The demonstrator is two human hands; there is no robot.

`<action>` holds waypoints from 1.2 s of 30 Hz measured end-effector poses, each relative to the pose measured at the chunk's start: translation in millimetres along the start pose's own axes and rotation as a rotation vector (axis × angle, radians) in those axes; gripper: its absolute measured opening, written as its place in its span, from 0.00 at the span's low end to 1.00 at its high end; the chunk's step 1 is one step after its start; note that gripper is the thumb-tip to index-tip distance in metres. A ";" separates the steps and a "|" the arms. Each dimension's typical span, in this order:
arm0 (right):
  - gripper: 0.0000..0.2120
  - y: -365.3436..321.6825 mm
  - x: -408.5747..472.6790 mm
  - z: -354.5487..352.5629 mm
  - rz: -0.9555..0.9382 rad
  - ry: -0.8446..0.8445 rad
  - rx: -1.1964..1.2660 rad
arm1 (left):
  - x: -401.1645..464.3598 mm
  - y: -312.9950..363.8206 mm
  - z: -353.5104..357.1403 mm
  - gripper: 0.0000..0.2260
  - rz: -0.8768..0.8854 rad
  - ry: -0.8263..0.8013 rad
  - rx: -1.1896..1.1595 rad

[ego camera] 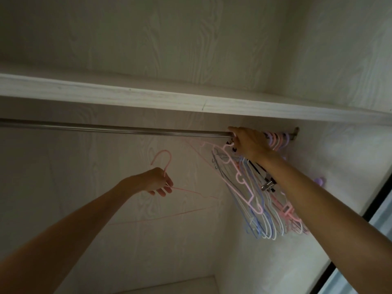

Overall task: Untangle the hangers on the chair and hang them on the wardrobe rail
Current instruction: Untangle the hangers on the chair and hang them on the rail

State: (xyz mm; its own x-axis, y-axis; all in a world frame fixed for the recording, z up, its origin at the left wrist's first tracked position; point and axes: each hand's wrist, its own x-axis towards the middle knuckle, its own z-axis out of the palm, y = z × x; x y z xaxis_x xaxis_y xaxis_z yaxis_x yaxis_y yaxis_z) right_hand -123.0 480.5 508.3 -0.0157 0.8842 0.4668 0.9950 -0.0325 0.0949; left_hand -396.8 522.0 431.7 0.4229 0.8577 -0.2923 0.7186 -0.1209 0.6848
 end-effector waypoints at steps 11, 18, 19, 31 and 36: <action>0.24 10.5 -14.4 -0.5 0.136 0.035 -0.018 | -2.8 -11.7 -7.6 0.11 0.230 0.111 0.087; 0.21 -87.0 -86.8 -2.4 -0.054 -0.588 0.405 | -21.8 -10.2 -8.7 0.12 0.376 -0.058 0.111; 0.24 -97.9 -98.7 3.3 -0.053 -0.708 0.398 | -24.6 -6.4 -5.8 0.12 0.402 -0.101 0.126; 0.11 -92.6 -151.0 -11.3 0.361 -0.441 1.057 | -28.8 67.5 30.4 0.09 0.670 0.163 0.190; 0.08 -68.0 -136.3 -20.0 0.293 -0.260 0.628 | -28.4 105.8 26.5 0.13 0.677 0.393 0.299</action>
State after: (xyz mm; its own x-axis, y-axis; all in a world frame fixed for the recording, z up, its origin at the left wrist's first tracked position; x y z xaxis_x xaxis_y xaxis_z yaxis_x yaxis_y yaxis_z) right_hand -190.5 352.9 455.8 0.2059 0.9647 0.1645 0.8254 -0.0809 -0.5587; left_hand -318.2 471.6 494.7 0.6321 0.6575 0.4102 0.5187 -0.7522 0.4064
